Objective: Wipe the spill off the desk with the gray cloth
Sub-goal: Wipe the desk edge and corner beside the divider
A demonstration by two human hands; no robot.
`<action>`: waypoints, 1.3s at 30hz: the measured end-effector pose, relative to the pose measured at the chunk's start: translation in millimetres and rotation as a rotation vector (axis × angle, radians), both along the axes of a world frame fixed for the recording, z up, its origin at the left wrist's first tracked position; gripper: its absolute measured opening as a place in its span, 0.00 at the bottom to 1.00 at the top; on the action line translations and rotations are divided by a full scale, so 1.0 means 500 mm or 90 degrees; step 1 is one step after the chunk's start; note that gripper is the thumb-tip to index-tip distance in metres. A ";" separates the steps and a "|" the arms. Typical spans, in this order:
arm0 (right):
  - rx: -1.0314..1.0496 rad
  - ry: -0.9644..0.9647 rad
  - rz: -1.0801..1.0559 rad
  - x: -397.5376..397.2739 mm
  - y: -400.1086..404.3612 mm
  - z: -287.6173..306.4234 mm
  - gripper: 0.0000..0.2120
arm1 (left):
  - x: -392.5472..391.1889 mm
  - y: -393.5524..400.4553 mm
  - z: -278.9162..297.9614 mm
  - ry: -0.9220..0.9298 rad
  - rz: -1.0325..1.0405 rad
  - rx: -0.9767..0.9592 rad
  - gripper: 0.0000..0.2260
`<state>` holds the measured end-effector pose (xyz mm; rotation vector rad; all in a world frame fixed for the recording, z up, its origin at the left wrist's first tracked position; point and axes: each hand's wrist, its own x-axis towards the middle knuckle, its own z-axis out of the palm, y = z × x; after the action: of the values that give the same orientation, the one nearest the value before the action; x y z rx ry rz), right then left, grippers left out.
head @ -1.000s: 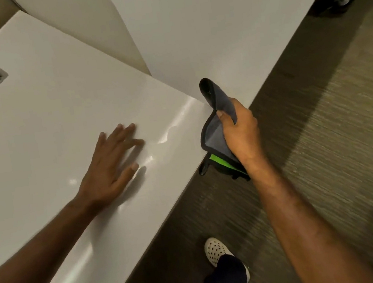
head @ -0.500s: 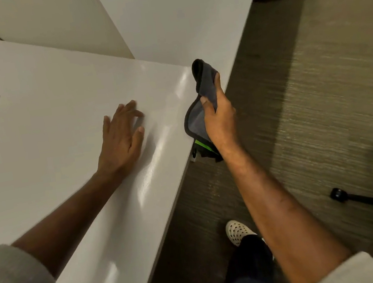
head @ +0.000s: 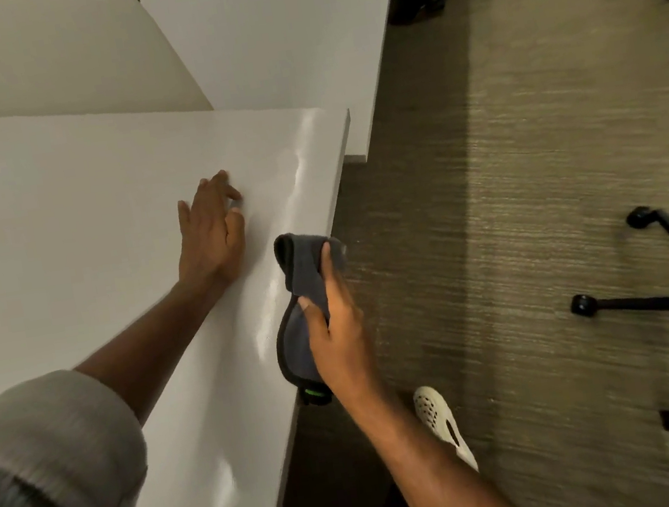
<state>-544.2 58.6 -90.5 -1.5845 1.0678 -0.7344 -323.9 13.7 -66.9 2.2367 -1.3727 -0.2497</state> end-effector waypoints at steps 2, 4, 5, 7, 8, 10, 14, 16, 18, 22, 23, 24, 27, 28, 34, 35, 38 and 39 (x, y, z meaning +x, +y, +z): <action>0.032 -0.016 0.008 -0.013 0.053 0.007 0.34 | 0.000 -0.001 -0.002 -0.011 -0.002 -0.001 0.23; 0.039 -0.013 0.007 -0.018 0.089 0.011 0.34 | 0.003 0.001 -0.007 -0.022 -0.008 -0.010 0.21; 0.037 -0.007 0.003 -0.017 0.099 0.012 0.33 | 0.004 0.000 -0.010 -0.027 -0.011 -0.015 0.20; 0.019 0.020 -0.008 -0.009 0.101 0.013 0.33 | 0.006 -0.001 -0.014 -0.036 -0.015 -0.022 0.19; 0.005 0.038 -0.013 -0.004 0.096 0.013 0.32 | 0.007 -0.002 -0.015 -0.042 -0.017 -0.025 0.19; -0.016 0.057 -0.022 0.010 0.069 0.013 0.32 | 0.008 -0.004 -0.016 -0.050 -0.019 -0.024 0.19; -0.005 0.031 -0.079 0.044 -0.067 0.016 0.31 | 0.007 0.001 -0.016 -0.046 -0.019 -0.008 0.21; -0.001 0.025 -0.094 0.068 -0.168 0.020 0.31 | 0.004 0.001 -0.012 -0.052 -0.021 -0.001 0.23; 0.009 0.030 -0.102 0.091 -0.262 0.022 0.30 | -0.001 0.001 -0.005 -0.056 -0.019 0.003 0.24; 0.025 0.025 -0.098 0.123 -0.387 0.022 0.30 | -0.009 0.004 0.005 -0.056 -0.023 0.007 0.21; 0.026 0.024 -0.101 0.128 -0.403 0.020 0.29 | -0.009 0.004 0.006 -0.057 -0.025 0.011 0.21; 0.029 0.021 -0.103 0.132 -0.413 0.019 0.29 | -0.008 0.004 0.006 -0.060 -0.027 0.016 0.21; 0.033 0.014 -0.102 0.135 -0.424 0.013 0.30 | -0.004 0.003 0.004 -0.059 -0.029 0.020 0.20; 0.030 0.013 -0.098 0.134 -0.422 0.011 0.30 | -0.003 0.003 0.003 -0.058 -0.028 0.018 0.20; 0.009 -0.035 -0.114 0.115 -0.305 -0.010 0.31 | 0.001 -0.002 0.000 -0.071 -0.029 0.032 0.18; 0.017 -0.057 -0.120 0.110 -0.272 -0.013 0.31 | 0.000 -0.001 0.001 -0.070 -0.029 0.032 0.18; 0.028 -0.112 -0.133 0.092 -0.177 -0.017 0.31 | -0.002 0.001 0.005 -0.068 -0.032 0.030 0.19; 0.030 -0.121 -0.133 0.086 -0.147 -0.018 0.31 | -0.003 0.001 0.007 -0.066 -0.031 0.029 0.20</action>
<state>-501.3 -14.9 -99.3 -1.3467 1.1111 -0.9727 -325.5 14.2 -63.6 2.2843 -1.4913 -0.1856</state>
